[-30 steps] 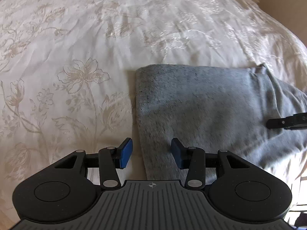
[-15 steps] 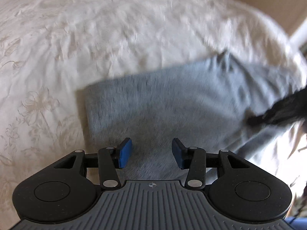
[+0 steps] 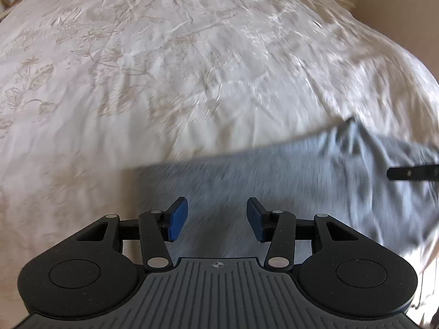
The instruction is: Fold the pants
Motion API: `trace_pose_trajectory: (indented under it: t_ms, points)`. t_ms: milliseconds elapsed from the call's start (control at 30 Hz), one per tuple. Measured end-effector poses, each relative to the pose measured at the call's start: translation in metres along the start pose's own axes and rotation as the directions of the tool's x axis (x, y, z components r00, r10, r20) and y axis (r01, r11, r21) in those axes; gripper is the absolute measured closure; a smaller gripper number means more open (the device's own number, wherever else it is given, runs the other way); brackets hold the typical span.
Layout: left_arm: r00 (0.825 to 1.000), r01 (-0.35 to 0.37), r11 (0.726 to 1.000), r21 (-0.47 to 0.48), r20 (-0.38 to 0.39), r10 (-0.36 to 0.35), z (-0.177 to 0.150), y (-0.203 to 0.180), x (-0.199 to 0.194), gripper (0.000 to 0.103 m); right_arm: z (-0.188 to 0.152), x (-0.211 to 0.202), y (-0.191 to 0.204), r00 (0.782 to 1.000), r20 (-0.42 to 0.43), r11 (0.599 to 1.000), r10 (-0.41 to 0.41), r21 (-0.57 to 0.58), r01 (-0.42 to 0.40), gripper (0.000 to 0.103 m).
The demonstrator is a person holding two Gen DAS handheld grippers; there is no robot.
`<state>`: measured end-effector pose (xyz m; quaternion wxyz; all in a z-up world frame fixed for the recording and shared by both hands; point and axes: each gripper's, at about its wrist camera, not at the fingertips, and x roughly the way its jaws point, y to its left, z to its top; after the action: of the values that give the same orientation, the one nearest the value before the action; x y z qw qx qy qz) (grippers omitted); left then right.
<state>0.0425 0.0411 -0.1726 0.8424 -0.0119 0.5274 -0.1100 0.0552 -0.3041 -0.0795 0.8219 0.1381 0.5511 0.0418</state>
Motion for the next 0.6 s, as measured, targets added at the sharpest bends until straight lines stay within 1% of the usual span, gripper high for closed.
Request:
trace_pose_trajectory:
  t_ms: [33, 100, 167, 267, 333, 400, 467, 600]
  points:
    - [1.000, -0.005, 1.000, -0.019, 0.000, 0.005, 0.004, -0.004, 0.006, 0.057, 0.008, 0.006, 0.002, 1.000, 0.005, 0.999, -0.014, -0.032, 0.014, 0.094]
    - [1.000, -0.025, 0.999, -0.042, -0.003, 0.025, 0.008, -0.009, 0.018, 0.057, 0.018, 0.021, 0.010, 1.000, 0.017, 0.997, -0.023, -0.076, 0.024, 0.094]
    - [0.998, -0.061, 0.996, -0.059, -0.032, 0.059, 0.007, -0.010, 0.030, 0.057, 0.029, 0.029, 0.014, 1.000, 0.024, 0.992, -0.006, -0.129, 0.009, 0.094]
    - [0.996, -0.073, 0.994, -0.086, -0.058, 0.068, 0.003, -0.002, 0.038, 0.057, 0.044, 0.051, 0.025, 1.000, 0.017, 0.982, -0.007, -0.188, 0.010, 0.094]
    - [0.996, -0.076, 0.994, -0.082, -0.059, 0.072, 0.002, 0.000, 0.037, 0.057, 0.055, 0.071, 0.025, 1.000, 0.003, 0.980, -0.018, -0.198, 0.018, 0.094]
    - [0.995, -0.084, 0.993, -0.077, -0.065, 0.079, 0.003, -0.002, 0.036, 0.057, 0.063, 0.093, 0.027, 0.999, -0.005, 0.978, -0.044, -0.206, 0.042, 0.094]
    - [0.994, -0.089, 0.993, -0.079, -0.072, 0.083, 0.004, -0.002, 0.035, 0.056, 0.075, 0.109, 0.022, 0.998, 0.005, 0.978, -0.057, -0.200, 0.057, 0.095]
    - [0.992, -0.097, 0.992, -0.081, -0.082, 0.091, 0.007, -0.003, 0.032, 0.056, 0.092, 0.115, 0.018, 0.998, 0.029, 0.984, -0.051, -0.168, 0.055, 0.095]
